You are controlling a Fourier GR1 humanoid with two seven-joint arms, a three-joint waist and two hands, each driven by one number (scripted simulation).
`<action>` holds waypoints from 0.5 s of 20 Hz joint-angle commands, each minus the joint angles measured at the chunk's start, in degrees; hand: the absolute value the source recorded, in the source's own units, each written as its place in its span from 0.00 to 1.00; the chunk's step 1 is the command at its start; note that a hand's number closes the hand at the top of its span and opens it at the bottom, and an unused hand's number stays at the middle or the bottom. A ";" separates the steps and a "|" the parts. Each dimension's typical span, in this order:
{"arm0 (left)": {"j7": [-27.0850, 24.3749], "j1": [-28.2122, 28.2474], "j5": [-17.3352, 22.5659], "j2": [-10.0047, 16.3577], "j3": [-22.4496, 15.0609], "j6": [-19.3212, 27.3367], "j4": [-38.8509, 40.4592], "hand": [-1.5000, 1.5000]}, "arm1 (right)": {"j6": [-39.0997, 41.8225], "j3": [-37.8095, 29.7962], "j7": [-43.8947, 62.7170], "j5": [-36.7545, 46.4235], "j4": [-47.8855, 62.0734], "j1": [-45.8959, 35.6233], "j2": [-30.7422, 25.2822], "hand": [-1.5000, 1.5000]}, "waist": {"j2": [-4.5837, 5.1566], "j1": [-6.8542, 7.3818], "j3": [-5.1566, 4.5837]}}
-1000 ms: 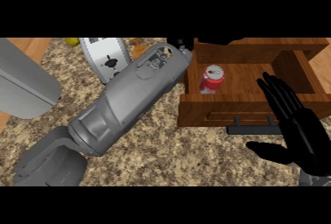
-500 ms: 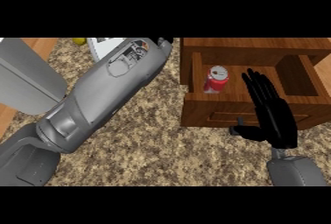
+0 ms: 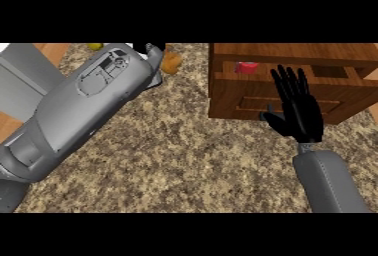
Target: Pick up the can, place it into the drawer and close the drawer
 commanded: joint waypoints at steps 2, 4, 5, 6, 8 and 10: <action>2.22 4.40 -1.57 2.89 -0.88 0.18 -5.31 0.00 | -6.84 -2.38 -0.48 2.27 15.04 -5.88 1.44 0.00 | 1.23 0.36 0.91; 4.46 4.81 -1.25 6.29 0.27 -1.10 -8.54 0.00 | -8.29 -4.10 -0.84 2.72 19.77 -10.78 0.04 0.00 | 1.19 0.62 0.91; 4.73 5.38 -1.48 5.75 0.28 -0.63 -8.46 0.00 | -12.61 -4.05 -2.32 3.19 22.42 -10.51 1.27 0.00 | 1.37 0.45 0.94; 6.91 5.94 -2.49 7.43 -1.31 -0.05 -12.46 0.00 | -12.14 -5.62 -1.70 2.43 23.84 -12.41 0.20 0.00 | 1.06 0.97 0.94; 6.49 8.68 -2.45 7.98 0.03 0.00 -13.90 0.00 | -15.63 -5.14 -1.87 3.77 27.86 -15.18 2.11 0.00 | 1.25 0.33 0.91; 6.94 10.64 -2.32 9.86 0.30 -1.11 -16.55 0.00 | -15.44 -7.39 -1.97 2.34 31.50 -19.36 0.63 0.00 | 1.32 0.95 0.92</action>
